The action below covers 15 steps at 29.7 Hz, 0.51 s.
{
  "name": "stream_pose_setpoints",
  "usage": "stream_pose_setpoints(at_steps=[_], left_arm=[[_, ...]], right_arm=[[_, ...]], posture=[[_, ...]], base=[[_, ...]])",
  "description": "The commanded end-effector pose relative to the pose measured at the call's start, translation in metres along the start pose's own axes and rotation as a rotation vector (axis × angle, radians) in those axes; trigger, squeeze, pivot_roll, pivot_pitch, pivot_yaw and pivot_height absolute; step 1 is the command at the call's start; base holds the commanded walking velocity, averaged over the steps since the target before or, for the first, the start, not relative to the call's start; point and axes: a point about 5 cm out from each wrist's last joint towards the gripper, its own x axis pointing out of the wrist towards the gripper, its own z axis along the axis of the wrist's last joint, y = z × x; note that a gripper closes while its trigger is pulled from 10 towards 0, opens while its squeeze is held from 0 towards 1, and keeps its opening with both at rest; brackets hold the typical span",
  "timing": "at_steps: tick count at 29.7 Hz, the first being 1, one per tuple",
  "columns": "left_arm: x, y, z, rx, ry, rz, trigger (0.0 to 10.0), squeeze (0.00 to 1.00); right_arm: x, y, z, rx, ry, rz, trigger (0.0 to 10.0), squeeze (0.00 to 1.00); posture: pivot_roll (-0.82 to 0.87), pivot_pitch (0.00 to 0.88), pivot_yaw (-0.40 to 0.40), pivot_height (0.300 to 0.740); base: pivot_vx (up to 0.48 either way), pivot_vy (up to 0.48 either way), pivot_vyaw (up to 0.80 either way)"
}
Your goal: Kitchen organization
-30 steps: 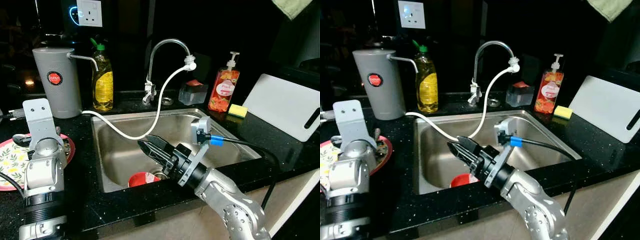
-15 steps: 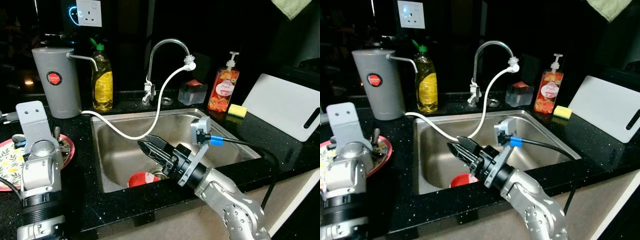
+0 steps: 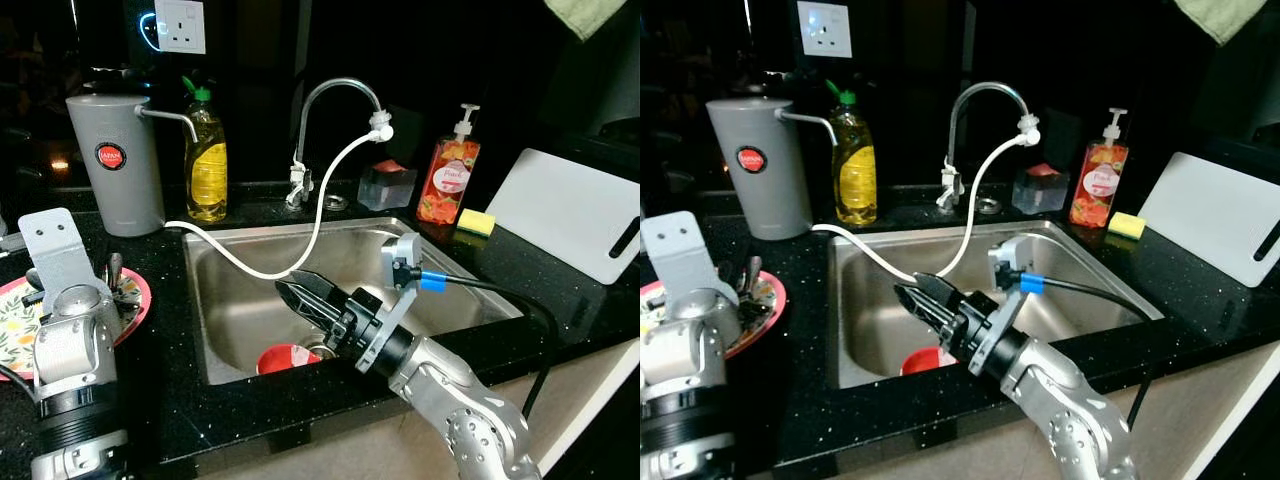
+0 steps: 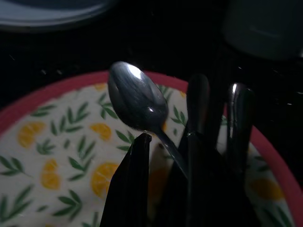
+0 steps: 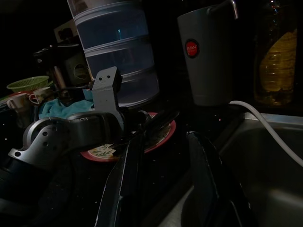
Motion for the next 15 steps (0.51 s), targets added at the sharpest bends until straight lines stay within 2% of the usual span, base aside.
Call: stream_pose_setpoints(at_steps=[1,5,8,15], left_arm=[[0.001,-0.006,-0.006,-0.027,0.054,-0.035,10.0,0.0],[0.003,-0.013,-0.004,-0.027,0.059,-0.086,10.0,0.0],[0.003,-0.017,0.0,0.033,0.028,-0.11,10.0,0.0],[0.006,-0.019,-0.003,0.037,0.05,-0.12,10.0,0.0]], right_arm=[[0.001,0.0,-0.001,0.005,0.007,0.004,10.0,0.0],[0.002,0.0,-0.001,0.005,0.007,0.006,10.0,0.0],[0.002,-0.001,-0.001,0.004,0.006,0.006,10.0,0.0],[0.002,-0.001,-0.001,0.002,0.004,0.004,10.0,0.0]], posture=[[-0.03,0.0,-0.094,0.74],[-0.04,0.0,-0.094,0.74],[-0.04,0.0,-0.094,0.74],[-0.04,0.0,-0.091,0.74]], base=[[0.0,0.0,0.0],[0.0,0.0,0.0],[0.0,0.0,0.0],[0.0,0.0,0.0]])
